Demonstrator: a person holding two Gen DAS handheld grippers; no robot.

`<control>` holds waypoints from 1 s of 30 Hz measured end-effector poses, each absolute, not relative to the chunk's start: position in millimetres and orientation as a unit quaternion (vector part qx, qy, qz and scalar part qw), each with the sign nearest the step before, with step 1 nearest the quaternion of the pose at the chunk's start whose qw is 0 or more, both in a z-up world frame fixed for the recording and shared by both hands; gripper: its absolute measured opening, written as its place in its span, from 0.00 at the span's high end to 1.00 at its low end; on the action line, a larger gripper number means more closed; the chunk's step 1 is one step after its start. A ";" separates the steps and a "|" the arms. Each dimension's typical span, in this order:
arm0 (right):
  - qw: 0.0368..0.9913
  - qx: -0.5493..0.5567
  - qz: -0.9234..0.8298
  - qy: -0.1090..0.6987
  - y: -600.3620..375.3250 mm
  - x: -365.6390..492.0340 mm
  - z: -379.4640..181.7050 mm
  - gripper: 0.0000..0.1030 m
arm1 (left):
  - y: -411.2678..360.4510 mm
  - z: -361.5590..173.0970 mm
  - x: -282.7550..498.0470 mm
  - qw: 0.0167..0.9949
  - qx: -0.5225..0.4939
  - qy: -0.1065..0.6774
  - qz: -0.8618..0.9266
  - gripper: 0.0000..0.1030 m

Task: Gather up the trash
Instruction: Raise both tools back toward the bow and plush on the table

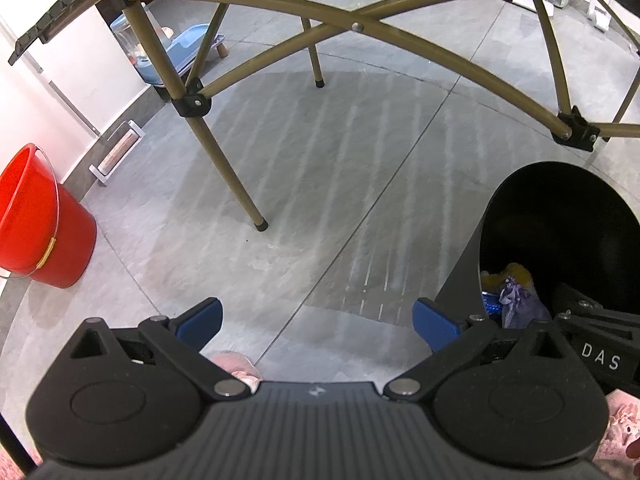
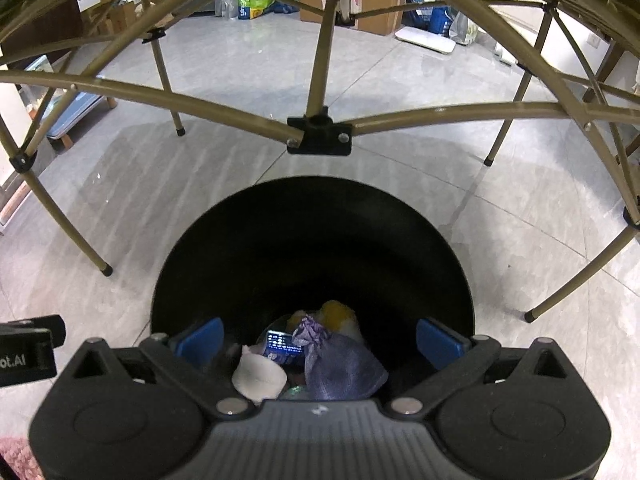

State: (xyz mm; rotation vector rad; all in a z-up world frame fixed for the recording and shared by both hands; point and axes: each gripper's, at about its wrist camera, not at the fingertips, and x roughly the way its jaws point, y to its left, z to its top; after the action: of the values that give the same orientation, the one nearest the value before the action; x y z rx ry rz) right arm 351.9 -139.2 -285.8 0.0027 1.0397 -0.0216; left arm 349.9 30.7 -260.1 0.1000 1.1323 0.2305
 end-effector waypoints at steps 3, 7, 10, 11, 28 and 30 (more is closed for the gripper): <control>0.874 0.001 -0.009 0.487 -139.1 351.0 -278.8 0.00 | 32.0 -255.3 347.9 0.843 0.043 0.525 0.106 0.00; 0.884 0.000 -0.009 0.467 -140.0 348.9 -265.1 0.00 | 32.6 -243.5 345.8 0.857 0.031 0.505 0.098 0.00; 0.895 -0.004 -0.008 0.446 -141.3 345.7 -252.1 0.00 | 31.9 -231.0 343.3 0.872 0.026 0.479 0.095 0.00; 0.899 -0.005 -0.009 0.437 -142.9 344.4 -246.7 0.00 | 31.5 -227.7 342.8 0.876 0.027 0.472 0.094 0.00; 0.960 -0.014 -0.001 0.278 -182.2 307.0 -167.5 0.00 | 2.1 -162.3 327.5 0.938 0.002 0.339 0.066 0.00; 0.965 -0.012 -0.005 0.260 -189.8 303.6 -157.0 0.00 | -4.3 -150.8 326.3 0.944 -0.006 0.326 0.058 0.00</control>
State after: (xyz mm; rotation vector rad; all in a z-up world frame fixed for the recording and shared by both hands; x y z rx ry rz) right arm 303.6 -189.8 -157.0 -0.0236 0.5266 -0.0107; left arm 326.3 -4.3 -150.8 -0.0130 0.6639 0.1181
